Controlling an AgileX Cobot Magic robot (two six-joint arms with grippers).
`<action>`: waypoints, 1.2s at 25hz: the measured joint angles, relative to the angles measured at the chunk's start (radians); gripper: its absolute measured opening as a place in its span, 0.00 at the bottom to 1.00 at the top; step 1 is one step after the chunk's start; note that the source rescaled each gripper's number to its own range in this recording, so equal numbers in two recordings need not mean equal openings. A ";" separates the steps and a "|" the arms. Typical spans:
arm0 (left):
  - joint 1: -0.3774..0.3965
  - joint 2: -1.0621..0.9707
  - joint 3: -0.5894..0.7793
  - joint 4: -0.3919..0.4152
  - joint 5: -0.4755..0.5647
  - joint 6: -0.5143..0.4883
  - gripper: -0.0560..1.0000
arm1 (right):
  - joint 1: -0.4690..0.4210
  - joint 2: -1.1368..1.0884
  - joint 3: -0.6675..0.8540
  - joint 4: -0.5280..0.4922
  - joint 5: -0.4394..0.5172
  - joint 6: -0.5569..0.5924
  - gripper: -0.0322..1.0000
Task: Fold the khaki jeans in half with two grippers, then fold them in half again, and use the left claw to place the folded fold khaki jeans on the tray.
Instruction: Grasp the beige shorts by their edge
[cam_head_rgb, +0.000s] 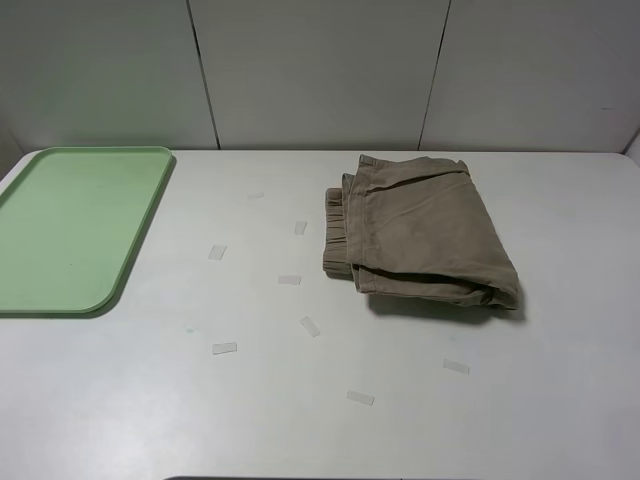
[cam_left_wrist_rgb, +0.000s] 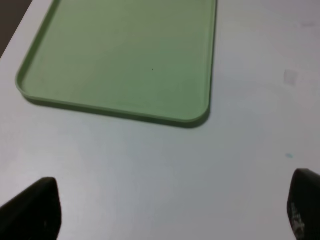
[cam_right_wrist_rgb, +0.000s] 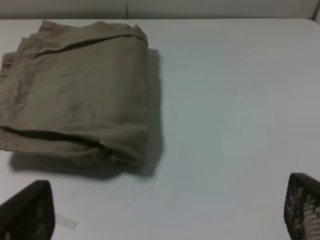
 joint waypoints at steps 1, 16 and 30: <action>0.000 0.000 0.000 0.000 0.000 0.000 0.90 | 0.000 0.000 0.000 0.000 0.000 0.000 1.00; 0.000 0.000 0.000 0.000 0.000 0.000 0.90 | 0.000 0.000 0.000 0.000 0.000 -0.002 1.00; 0.000 0.000 0.000 0.000 0.000 0.000 0.90 | -0.002 0.000 0.000 0.000 0.000 -0.002 1.00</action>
